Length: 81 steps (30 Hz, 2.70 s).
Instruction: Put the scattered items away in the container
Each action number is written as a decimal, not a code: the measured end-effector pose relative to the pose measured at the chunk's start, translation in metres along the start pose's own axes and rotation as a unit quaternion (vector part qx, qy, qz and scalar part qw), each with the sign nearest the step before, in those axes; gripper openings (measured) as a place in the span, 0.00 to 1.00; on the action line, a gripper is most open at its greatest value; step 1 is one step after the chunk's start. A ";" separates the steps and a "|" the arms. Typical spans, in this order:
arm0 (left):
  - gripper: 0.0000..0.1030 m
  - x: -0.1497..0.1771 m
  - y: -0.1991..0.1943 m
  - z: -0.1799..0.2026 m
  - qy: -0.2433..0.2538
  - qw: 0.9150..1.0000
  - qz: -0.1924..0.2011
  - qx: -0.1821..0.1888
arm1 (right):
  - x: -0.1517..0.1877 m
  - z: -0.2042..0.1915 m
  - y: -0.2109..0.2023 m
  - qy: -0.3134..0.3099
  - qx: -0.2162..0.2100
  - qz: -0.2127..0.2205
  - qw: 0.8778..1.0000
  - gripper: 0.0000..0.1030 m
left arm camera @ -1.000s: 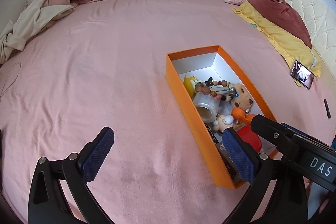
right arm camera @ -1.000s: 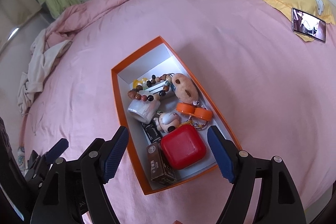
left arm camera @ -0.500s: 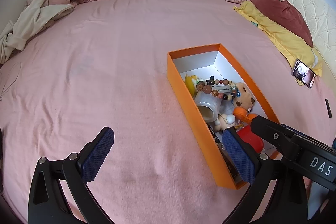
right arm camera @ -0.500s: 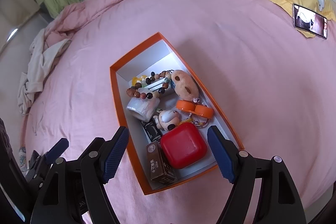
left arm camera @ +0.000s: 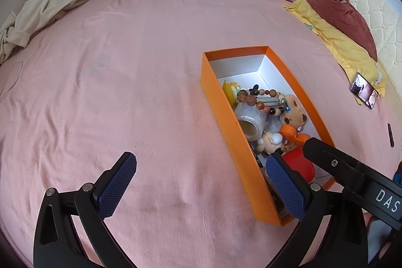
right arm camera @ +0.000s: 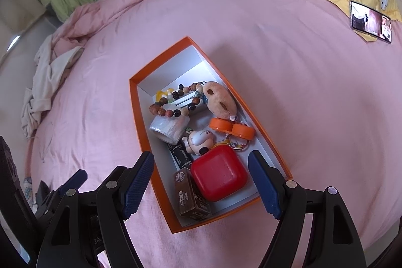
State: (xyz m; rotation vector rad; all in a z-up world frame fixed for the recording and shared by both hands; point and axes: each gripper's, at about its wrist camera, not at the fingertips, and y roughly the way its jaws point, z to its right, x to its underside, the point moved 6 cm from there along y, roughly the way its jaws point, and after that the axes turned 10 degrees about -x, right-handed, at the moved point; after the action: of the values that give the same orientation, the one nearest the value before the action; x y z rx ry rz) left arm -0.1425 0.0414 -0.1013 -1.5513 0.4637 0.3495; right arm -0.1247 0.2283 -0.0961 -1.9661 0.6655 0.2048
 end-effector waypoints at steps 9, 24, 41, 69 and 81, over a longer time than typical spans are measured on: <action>1.00 -0.003 -0.007 -0.003 0.005 0.999 0.025 -0.041 | 0.000 0.000 -0.001 -0.002 -0.002 0.002 1.000 0.75; 1.00 -0.001 -0.003 -0.013 -0.019 0.999 0.015 -0.045 | 0.001 -0.001 -0.002 -0.006 -0.001 0.003 1.000 0.76; 1.00 0.000 -0.001 -0.008 -0.005 0.999 0.009 -0.039 | 0.000 0.000 -0.001 -0.003 0.002 0.000 1.000 0.76; 1.00 0.004 0.001 0.003 0.015 1.000 0.001 -0.024 | 0.002 -0.002 0.001 -0.005 0.005 -0.001 1.000 0.76; 1.00 0.004 0.003 0.001 0.010 1.000 -0.002 -0.026 | 0.004 -0.008 -0.001 -0.002 0.006 0.000 1.000 0.76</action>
State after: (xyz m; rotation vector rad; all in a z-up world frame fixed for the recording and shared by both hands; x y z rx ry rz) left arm -0.1398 0.0425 -0.1057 -1.6075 0.4703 0.3442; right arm -0.1215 0.2203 -0.0933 -1.9538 0.6624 0.2045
